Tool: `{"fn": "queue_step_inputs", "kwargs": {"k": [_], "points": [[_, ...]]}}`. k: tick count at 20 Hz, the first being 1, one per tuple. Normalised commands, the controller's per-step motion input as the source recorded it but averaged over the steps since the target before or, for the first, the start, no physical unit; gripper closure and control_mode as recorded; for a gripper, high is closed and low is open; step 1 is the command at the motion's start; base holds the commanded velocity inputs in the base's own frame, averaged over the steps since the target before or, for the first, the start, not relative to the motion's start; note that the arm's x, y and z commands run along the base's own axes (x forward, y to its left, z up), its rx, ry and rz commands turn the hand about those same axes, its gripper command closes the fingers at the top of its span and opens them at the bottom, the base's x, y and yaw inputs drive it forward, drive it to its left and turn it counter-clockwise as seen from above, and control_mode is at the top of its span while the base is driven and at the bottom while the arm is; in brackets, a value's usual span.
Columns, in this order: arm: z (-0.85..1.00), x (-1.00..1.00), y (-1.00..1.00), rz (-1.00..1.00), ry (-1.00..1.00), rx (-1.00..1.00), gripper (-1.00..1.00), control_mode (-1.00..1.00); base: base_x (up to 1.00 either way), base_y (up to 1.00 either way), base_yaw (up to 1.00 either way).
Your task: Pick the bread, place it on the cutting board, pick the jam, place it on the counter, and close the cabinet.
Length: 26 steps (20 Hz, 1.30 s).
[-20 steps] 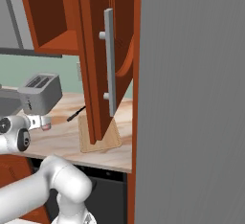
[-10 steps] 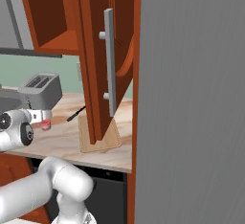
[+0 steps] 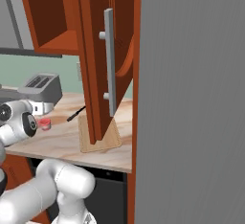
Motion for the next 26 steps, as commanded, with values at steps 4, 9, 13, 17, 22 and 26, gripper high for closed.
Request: {"fn": "queue_step_inputs", "kwargs": {"k": [4, 9, 13, 17, 22, 26], "points": [[0.60, -0.31, -0.11, -0.07, 0.00, 0.04, -1.00, -1.00, 0.00, 0.00, 0.00], [0.58, -0.44, -0.09, -0.08, 0.00, 0.02, -1.00, -1.00, 0.00, 0.00, 0.00], [0.55, -0.47, -0.12, -0.07, 0.00, 0.04, -1.00, -1.00, 0.00, 0.00, 0.00], [0.46, -0.38, -0.13, -0.08, 0.00, 0.02, -1.00, -1.00, 0.00, 0.00, 0.00], [0.24, -0.32, -0.24, -0.06, 0.00, 0.00, -1.00, -1.00, 0.00, 0.00, 0.00], [0.09, -0.40, -0.36, 0.00, 0.00, 0.00, -1.00, -1.00, 0.00, 0.00, 0.00]]}}
